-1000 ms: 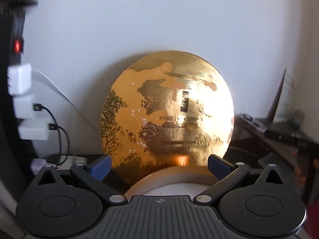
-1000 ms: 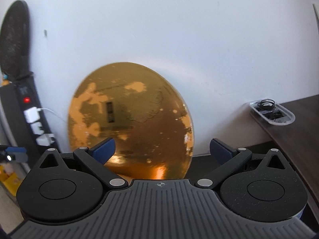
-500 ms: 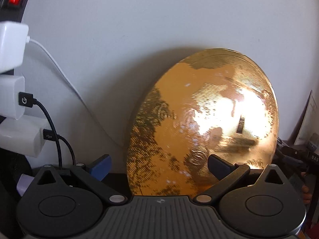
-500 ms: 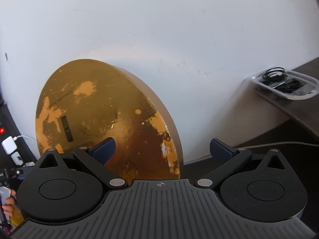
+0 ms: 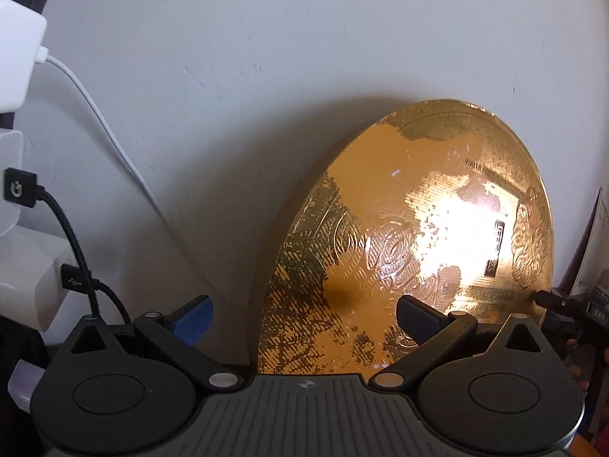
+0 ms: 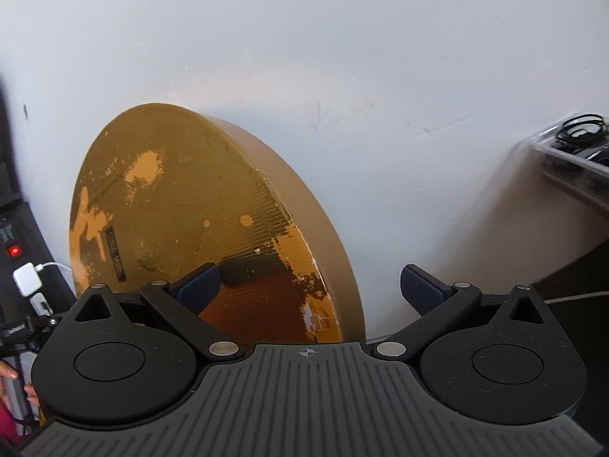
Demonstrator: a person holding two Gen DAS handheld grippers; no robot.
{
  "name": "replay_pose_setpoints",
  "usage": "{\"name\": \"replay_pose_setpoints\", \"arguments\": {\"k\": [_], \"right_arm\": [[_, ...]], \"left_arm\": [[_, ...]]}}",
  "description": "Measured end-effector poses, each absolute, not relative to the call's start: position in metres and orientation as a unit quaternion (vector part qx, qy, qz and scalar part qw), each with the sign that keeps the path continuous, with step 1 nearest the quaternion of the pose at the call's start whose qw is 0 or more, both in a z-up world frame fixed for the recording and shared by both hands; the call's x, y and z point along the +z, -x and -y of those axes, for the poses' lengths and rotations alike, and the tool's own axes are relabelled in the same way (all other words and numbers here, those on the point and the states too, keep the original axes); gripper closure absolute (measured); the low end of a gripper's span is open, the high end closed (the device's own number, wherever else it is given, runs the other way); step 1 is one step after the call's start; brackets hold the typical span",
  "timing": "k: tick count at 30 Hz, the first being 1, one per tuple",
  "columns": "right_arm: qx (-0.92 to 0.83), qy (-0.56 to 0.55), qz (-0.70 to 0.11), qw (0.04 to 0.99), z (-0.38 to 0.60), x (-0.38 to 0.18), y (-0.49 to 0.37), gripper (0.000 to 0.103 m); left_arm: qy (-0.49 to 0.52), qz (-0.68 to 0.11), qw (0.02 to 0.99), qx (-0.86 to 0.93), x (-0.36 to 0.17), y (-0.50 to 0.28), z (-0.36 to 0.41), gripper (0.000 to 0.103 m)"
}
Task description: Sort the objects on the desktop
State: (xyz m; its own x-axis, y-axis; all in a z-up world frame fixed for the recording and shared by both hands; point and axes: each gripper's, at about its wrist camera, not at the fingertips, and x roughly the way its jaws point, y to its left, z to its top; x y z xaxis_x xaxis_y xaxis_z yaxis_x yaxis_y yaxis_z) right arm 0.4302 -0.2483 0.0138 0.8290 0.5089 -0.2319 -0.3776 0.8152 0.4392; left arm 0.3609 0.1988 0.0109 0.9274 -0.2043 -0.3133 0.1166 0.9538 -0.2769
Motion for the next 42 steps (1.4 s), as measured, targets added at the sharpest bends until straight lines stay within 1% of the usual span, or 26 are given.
{"name": "replay_pose_setpoints", "arguments": {"k": [13,23,28,34,42], "right_arm": [[0.279,-0.173,-0.171,0.929,0.242,0.010,-0.435,0.000],[0.300,-0.174,-0.178,0.921,0.236,0.009,-0.441,0.000],[0.297,-0.152,-0.170,0.927,0.232,0.011,-0.436,0.000],[0.289,-0.142,-0.117,0.940,0.232,0.027,-0.417,0.001],[0.276,-0.117,-0.020,0.954,0.241,0.082,-0.364,0.002]], "left_arm": [[0.138,-0.187,0.966,-0.110,0.004,-0.389,-0.186,0.000],[0.144,-0.188,0.966,-0.103,0.001,-0.392,-0.183,0.000],[0.139,-0.178,0.969,-0.100,0.003,-0.391,-0.179,0.001],[0.144,-0.126,0.976,-0.101,0.020,-0.378,-0.176,0.002],[0.137,-0.046,0.983,-0.111,0.072,-0.346,-0.162,0.002]]}}
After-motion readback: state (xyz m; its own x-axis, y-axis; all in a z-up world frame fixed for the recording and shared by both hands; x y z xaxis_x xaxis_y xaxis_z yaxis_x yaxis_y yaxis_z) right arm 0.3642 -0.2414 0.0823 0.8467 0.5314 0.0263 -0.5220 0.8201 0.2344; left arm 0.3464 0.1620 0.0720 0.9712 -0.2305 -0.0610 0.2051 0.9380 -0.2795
